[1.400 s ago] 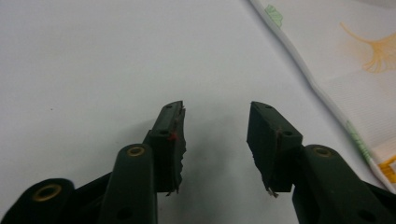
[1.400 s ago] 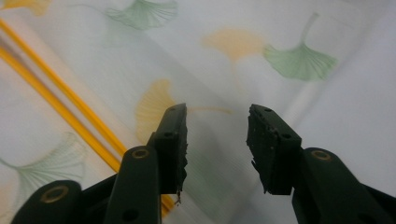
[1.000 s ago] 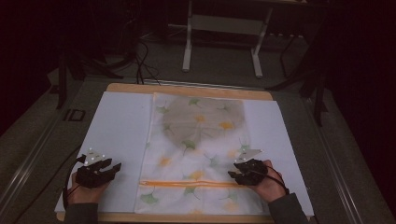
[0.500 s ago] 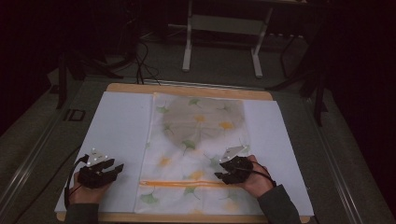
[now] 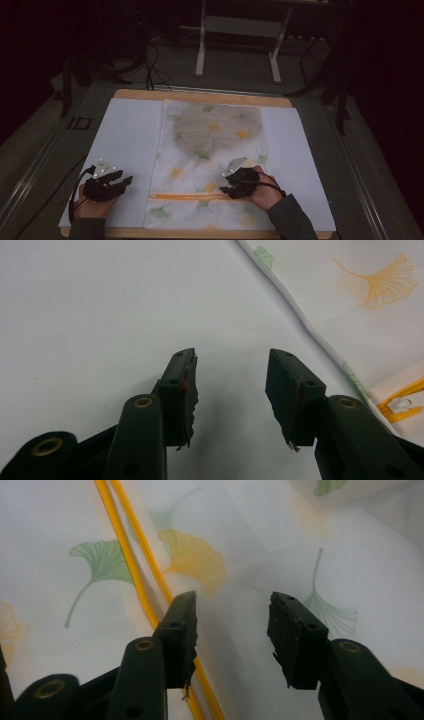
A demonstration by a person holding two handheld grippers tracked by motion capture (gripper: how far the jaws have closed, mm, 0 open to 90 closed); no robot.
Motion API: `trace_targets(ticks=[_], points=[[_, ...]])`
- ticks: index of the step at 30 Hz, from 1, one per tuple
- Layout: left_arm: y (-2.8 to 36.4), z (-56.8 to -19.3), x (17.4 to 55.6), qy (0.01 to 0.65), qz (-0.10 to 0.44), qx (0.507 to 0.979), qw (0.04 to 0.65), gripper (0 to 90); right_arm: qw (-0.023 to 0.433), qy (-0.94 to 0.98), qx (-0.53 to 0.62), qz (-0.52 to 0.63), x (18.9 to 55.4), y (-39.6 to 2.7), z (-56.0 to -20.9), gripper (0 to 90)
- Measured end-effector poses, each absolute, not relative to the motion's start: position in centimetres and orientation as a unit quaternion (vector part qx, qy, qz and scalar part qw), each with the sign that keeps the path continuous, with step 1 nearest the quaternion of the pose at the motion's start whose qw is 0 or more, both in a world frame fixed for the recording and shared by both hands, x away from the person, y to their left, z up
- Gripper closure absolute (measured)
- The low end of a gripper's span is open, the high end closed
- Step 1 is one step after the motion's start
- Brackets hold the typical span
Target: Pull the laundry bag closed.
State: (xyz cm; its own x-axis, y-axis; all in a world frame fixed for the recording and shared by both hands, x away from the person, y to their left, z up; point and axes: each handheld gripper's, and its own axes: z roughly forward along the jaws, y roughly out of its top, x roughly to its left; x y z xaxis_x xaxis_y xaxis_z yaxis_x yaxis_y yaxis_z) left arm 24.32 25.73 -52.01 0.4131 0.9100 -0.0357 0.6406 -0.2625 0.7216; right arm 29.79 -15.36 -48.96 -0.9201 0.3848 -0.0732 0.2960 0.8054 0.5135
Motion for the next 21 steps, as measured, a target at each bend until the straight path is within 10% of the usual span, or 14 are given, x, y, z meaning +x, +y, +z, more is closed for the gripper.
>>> trace_targets(ticks=[21], points=[[25.5,-51.9,24.3,0.493,0.193,0.779,0.337,58.5,0.077,0.954,0.14,0.253,29.3,-12.2,-49.2,56.8]])
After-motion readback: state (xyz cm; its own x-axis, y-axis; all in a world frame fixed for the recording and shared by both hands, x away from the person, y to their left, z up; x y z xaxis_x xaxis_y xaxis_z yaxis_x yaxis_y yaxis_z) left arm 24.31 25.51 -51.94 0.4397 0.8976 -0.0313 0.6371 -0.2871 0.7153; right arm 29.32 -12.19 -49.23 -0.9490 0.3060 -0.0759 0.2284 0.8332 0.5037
